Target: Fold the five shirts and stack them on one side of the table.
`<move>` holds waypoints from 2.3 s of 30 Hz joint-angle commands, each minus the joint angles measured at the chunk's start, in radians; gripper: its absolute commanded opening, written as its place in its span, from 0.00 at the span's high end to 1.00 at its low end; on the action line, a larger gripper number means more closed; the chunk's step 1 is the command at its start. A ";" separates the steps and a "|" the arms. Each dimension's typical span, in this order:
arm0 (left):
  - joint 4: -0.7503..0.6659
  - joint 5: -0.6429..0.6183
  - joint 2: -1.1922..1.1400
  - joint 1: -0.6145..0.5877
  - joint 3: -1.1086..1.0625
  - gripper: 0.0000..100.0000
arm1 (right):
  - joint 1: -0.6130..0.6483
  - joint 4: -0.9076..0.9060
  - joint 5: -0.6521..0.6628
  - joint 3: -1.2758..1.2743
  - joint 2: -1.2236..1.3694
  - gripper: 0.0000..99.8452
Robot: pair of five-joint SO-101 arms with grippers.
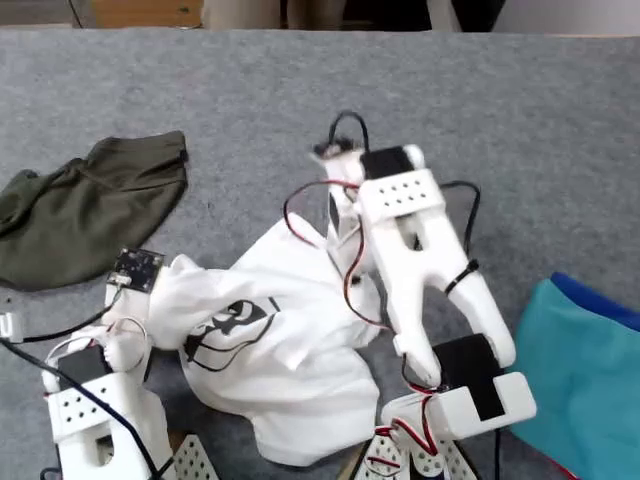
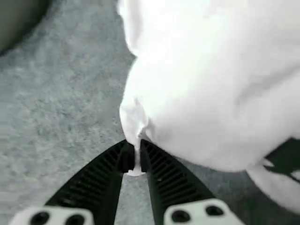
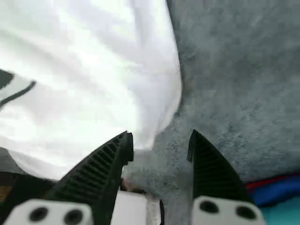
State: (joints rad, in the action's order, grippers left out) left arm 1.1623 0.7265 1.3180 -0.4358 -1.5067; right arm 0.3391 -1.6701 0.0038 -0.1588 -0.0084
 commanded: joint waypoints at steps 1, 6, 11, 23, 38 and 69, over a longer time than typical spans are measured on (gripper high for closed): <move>-0.023 -0.043 0.042 0.008 -0.011 0.98 | -0.005 -0.034 0.005 0.202 -0.002 0.80; -0.015 -0.046 0.094 0.008 -0.031 0.98 | 0.001 -0.074 0.006 0.432 0.142 0.80; -0.014 -0.049 0.110 0.008 -0.034 0.98 | 0.068 -0.015 -0.002 0.693 0.449 0.80; -0.014 -0.049 0.113 0.005 -0.035 0.98 | 0.179 -0.115 -0.002 1.434 1.141 0.80; -0.017 -0.049 0.113 0.005 -0.035 0.98 | 0.209 -0.118 -0.003 1.429 1.198 0.80; -0.018 -0.049 0.113 0.003 -0.035 0.98 | 0.145 -0.117 -0.009 1.141 0.926 0.74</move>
State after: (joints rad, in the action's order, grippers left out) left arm 1.1546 0.6820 1.4208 -0.4358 -1.5466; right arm 0.4649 -1.7637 -0.0038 1.0073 1.0273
